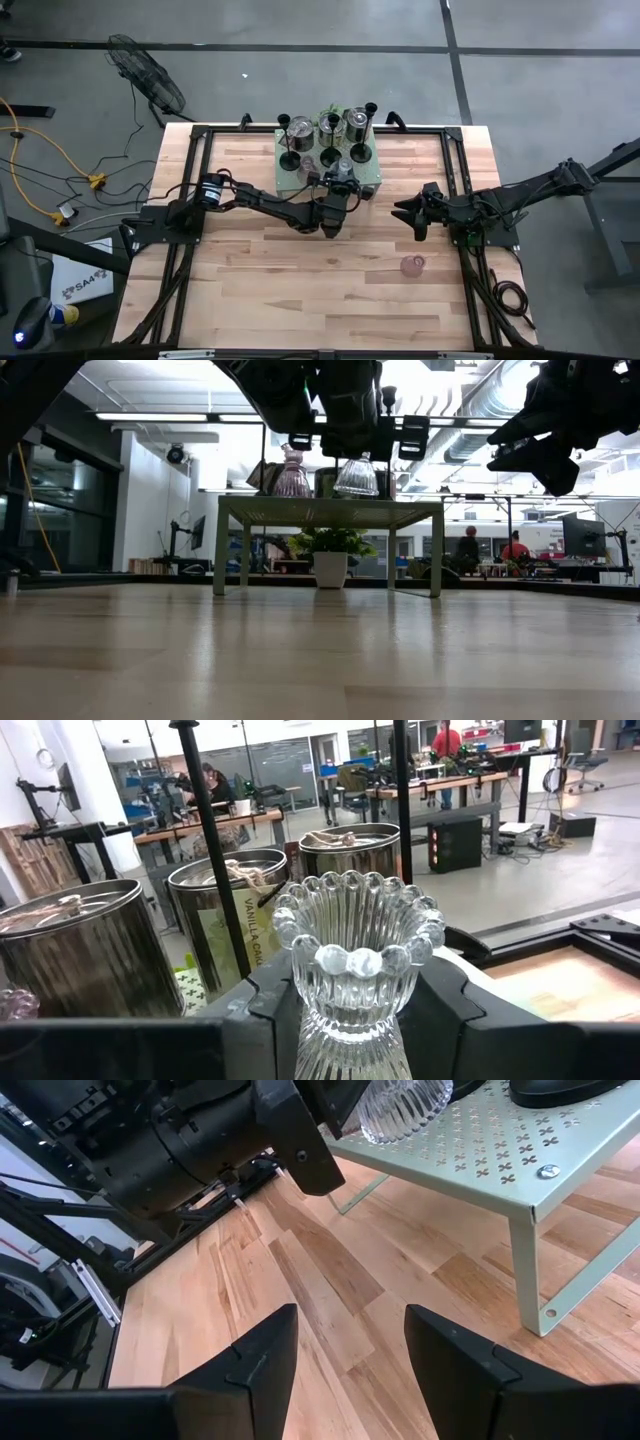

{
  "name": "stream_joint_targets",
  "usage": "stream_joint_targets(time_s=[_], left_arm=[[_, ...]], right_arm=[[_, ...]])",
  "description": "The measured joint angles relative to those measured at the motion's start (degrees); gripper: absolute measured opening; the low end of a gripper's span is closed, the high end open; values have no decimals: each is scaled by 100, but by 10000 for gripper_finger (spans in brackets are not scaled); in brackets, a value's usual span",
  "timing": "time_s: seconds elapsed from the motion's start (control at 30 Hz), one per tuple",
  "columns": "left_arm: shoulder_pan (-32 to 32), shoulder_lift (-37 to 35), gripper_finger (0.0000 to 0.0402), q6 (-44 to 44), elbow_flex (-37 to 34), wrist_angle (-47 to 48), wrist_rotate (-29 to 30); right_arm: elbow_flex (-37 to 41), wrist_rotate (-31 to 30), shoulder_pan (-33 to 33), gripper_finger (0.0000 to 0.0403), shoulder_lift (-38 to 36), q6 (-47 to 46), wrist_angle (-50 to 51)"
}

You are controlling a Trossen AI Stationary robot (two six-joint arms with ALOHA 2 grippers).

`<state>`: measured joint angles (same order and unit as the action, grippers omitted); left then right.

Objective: Pick & Place candle stick holders
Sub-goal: Put the transparent candle holder on the shelf

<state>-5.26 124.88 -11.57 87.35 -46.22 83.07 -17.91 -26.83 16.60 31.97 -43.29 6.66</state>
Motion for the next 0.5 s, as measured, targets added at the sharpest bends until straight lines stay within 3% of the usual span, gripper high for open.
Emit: stream_joint_targets(time_s=[0.5], left_arm=[[76, 2, 120, 102, 0, 224, 45]], right_arm=[[0, 0, 2, 178, -2, 0, 0]])
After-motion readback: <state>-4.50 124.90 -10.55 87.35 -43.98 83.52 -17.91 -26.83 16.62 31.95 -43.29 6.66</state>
